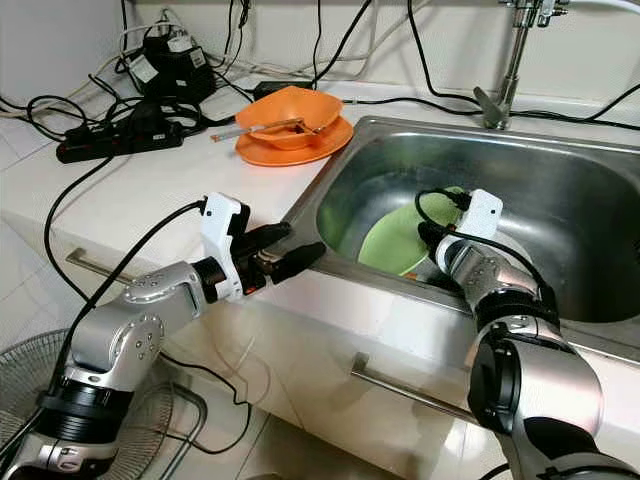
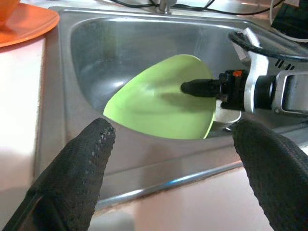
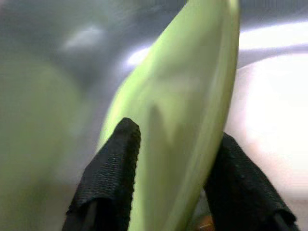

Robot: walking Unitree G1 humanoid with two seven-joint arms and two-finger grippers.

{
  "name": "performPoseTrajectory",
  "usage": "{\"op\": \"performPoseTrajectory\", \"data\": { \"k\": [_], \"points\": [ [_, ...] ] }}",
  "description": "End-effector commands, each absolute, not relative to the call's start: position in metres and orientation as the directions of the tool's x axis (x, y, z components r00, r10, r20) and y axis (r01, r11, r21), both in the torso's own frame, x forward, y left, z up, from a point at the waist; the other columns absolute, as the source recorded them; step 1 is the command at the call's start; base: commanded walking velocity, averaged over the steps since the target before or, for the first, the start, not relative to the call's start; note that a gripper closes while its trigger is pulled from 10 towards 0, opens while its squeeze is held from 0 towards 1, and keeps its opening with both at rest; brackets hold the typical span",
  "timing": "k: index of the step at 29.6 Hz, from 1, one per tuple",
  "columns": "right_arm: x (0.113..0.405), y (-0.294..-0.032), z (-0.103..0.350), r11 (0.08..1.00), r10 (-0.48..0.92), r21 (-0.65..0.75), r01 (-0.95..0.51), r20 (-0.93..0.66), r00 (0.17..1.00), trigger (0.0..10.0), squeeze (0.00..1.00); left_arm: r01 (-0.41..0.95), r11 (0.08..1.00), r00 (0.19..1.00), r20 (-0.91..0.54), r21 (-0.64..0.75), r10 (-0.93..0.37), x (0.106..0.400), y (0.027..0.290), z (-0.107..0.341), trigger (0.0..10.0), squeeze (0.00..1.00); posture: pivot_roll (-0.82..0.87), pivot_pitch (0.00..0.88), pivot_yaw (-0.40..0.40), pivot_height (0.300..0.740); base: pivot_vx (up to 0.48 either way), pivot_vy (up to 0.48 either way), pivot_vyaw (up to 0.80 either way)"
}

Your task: Kitchen organization

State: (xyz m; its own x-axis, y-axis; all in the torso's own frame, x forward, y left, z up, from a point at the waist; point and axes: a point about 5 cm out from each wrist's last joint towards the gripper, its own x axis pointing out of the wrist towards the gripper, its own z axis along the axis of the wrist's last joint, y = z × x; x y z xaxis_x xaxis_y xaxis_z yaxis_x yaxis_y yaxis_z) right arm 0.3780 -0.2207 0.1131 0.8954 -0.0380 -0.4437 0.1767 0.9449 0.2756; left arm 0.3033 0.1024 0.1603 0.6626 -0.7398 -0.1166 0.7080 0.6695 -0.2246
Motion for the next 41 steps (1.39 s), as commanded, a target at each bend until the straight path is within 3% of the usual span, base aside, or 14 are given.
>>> {"op": "performPoseTrajectory", "data": {
  "k": [1, 7, 16, 20, 23, 33, 34, 41],
  "points": [
    [0.372, -0.230, 0.104, 0.949, -0.101, 0.223, 0.224, -0.458, 0.883, 10.0, 1.00, 0.700, 0.683, 0.672, -0.135, -0.206, -0.729, 0.303, 0.109, 0.160, 10.0, 0.00, -0.02, 0.010, 0.130, 0.740, 0.000, 0.000, 0.00],
    [0.375, -0.250, 0.121, 0.948, -0.200, 0.154, 0.277, -0.390, 0.899, 10.0, 1.00, 0.700, 0.684, 0.671, -0.138, -0.207, -0.729, 0.303, 0.108, 0.158, 10.0, 0.00, -0.03, 0.009, 0.129, 0.740, 0.000, 0.000, 0.00],
    [0.378, -0.251, 0.130, 0.952, -0.206, 0.148, 0.268, -0.337, 0.919, 10.0, 1.00, 0.702, 0.683, 0.671, -0.134, -0.201, -0.729, 0.304, 0.107, 0.159, 10.0, 0.00, -0.03, 0.002, 0.129, 0.740, 0.000, 0.000, 0.00],
    [0.389, -0.237, 0.151, 0.965, -0.110, 0.214, 0.153, -0.199, 0.974, 10.0, 1.00, 0.678, 0.719, 0.713, -0.098, -0.155, -0.694, 0.309, 0.110, 0.166, 10.0, 0.00, -0.03, 0.000, 0.122, 0.740, 0.000, 0.000, 0.00],
    [0.396, -0.214, 0.173, 0.967, 0.040, 0.252, -0.027, -0.047, 0.998, 10.0, 1.00, 0.628, 0.769, 0.773, -0.021, -0.116, -0.634, 0.316, 0.113, 0.180, 10.0, 0.00, -0.03, 0.000, 0.118, 0.740, 0.000, 0.000, 0.00],
    [0.392, -0.172, 0.186, 0.949, 0.236, 0.201, -0.242, 0.052, 0.970, 10.0, 1.00, 0.482, 0.871, 0.873, 0.133, -0.095, -0.469, 0.325, 0.126, 0.200, 10.0, 0.00, -0.05, 0.000, 0.111, 0.740, 0.000, 0.000, 0.00],
    [0.387, -0.159, 0.190, 0.950, 0.271, 0.138, -0.282, 0.091, 0.958, 10.0, 0.00, 0.435, 0.895, 0.894, 0.165, -0.102, -0.416, 0.325, 0.131, 0.204, 10.0, 0.00, -0.05, 0.000, 0.109, 0.740, 0.000, 0.000, 0.00],
    [0.377, -0.144, 0.195, 0.927, 0.330, 0.140, -0.347, 0.131, 0.935, 10.0, 0.00, 0.386, 0.916, 0.913, 0.186, -0.111, -0.362, 0.324, 0.136, 0.206, 10.0, 0.00, -0.05, 0.000, 0.103, 0.740, 0.000, 0.000, -0.40]
  ]
}}
